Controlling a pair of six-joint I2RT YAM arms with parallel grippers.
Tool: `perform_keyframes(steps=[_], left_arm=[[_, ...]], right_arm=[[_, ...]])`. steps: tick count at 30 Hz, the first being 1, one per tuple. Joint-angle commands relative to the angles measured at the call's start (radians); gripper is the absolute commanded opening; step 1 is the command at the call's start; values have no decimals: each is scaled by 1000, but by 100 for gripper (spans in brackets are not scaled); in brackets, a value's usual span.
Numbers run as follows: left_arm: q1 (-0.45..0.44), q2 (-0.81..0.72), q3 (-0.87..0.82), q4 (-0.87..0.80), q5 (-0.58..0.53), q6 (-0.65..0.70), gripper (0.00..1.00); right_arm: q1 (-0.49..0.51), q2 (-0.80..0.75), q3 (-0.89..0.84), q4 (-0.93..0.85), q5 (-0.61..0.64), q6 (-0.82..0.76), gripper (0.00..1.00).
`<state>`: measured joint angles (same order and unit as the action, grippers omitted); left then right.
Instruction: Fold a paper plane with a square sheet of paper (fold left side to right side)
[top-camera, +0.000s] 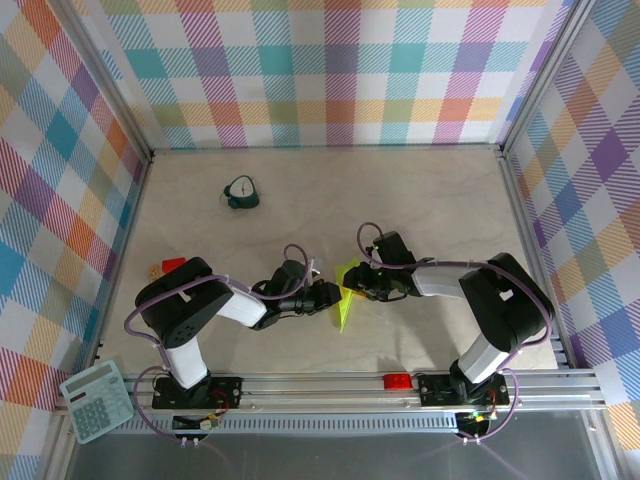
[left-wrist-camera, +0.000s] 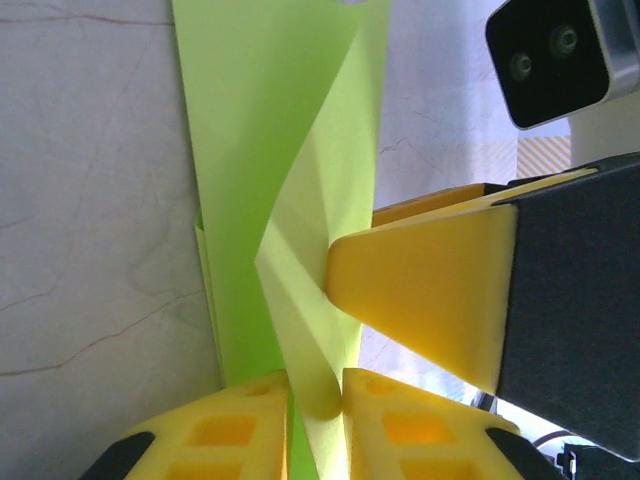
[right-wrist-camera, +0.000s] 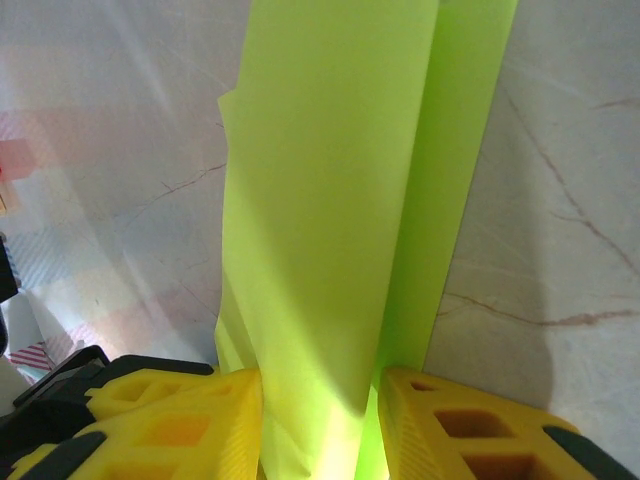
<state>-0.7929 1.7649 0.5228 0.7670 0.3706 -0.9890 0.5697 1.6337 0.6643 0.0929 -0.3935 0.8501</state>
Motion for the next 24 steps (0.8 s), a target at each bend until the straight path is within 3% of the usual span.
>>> perform_keyframes(steps=[1,24], left_arm=[[9,10,14,-28,-18,31,18],[8,76,28,-95,-39,86,5]], right_arm=[[7,40,-3,-90,47,-25,36],[10,-8,-14,-86,47,-18,36]])
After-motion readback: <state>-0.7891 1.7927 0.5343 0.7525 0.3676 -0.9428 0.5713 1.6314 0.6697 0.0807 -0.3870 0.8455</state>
